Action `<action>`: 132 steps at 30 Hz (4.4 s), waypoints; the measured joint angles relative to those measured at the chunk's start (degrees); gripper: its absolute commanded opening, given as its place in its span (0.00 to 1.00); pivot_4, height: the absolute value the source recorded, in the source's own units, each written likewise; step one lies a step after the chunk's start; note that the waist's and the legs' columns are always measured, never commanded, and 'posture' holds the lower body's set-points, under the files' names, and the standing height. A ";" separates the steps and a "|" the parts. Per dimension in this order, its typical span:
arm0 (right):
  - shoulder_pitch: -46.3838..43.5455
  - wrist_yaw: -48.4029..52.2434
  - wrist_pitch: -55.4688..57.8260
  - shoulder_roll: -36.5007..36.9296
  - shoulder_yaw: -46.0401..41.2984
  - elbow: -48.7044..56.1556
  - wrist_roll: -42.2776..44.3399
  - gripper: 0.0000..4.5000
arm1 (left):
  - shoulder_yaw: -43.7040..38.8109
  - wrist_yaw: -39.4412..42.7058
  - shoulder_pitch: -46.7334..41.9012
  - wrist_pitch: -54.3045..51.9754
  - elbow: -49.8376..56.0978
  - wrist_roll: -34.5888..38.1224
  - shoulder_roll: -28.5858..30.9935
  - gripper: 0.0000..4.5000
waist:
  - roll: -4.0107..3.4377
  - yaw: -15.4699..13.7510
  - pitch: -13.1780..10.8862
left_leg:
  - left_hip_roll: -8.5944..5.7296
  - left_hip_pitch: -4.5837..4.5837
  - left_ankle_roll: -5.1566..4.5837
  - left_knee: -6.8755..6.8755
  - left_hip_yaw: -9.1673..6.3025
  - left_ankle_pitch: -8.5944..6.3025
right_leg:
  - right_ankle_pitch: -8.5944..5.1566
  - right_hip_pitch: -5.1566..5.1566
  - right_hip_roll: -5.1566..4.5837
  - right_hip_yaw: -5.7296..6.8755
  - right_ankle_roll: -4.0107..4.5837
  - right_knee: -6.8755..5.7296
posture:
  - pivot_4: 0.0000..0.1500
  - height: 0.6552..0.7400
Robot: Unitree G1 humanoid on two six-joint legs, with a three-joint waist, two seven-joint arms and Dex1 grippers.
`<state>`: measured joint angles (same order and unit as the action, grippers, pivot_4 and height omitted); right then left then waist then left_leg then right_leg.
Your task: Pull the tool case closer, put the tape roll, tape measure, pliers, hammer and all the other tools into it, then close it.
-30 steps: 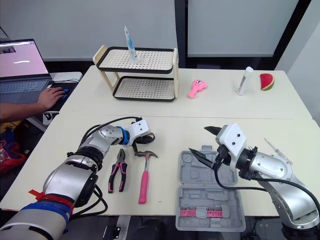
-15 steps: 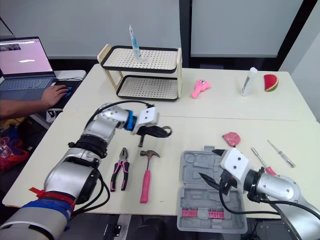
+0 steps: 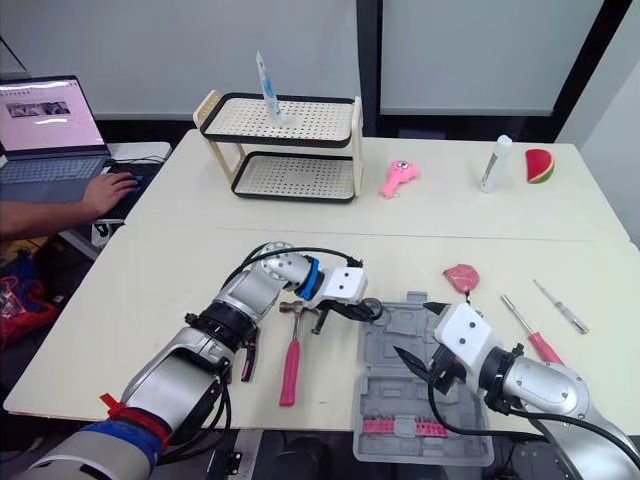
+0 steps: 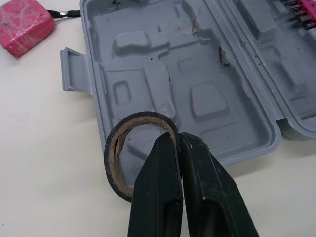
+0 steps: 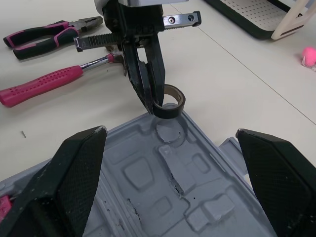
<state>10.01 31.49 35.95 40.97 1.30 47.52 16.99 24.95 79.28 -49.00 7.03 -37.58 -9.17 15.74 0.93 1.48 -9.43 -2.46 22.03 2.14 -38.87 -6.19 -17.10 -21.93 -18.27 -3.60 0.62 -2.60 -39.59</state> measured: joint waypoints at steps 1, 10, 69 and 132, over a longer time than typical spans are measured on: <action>-0.03 -0.24 0.36 -0.12 0.00 0.17 0.00 1.00 | 0.10 -0.16 -0.01 -0.18 -0.15 0.00 -0.41 0.01 | 0.00 0.02 0.00 | 0.00 0.00 0.00 0.00 0.01 0.00 | 0.00 0.00 0.00 -0.01 0.00 0.00 | 1.00 1.00; -0.34 -0.92 2.32 -0.54 -0.02 0.99 0.01 1.00 | 2.38 -4.50 -0.17 1.04 -4.30 -2.45 -2.98 0.01 | 0.01 0.13 0.00 | 0.01 -0.02 0.00 0.01 0.01 0.00 | 0.00 0.00 0.01 0.00 0.00 -0.03 | 1.00 1.00; 1.61 -0.54 -1.47 -1.71 -0.73 -1.52 -0.53 1.00 | -6.93 -18.16 7.11 12.48 -16.93 4.51 -7.54 0.10 | 0.01 0.12 0.02 | 0.00 -0.04 0.00 -0.01 0.04 0.00 | 0.00 0.01 0.00 0.01 0.00 -0.07 | 1.00 1.00; -12.22 16.69 -4.20 3.96 -16.84 -38.35 3.90 1.00 | -24.58 -6.54 8.69 -25.81 28.03 29.75 23.51 1.00 | -0.01 0.18 0.08 | 0.03 0.26 -0.05 -0.06 0.19 -0.03 | 0.03 0.12 -0.17 0.00 -0.05 0.07 | 1.00 1.00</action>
<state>-2.21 48.18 31.75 44.93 -15.54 9.18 20.89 0.37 72.74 -40.31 -18.78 -9.55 20.58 39.25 0.93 1.66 -9.35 -2.43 22.28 2.09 -38.93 -6.00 -17.13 -21.90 -18.15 -3.77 0.62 -2.64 -39.52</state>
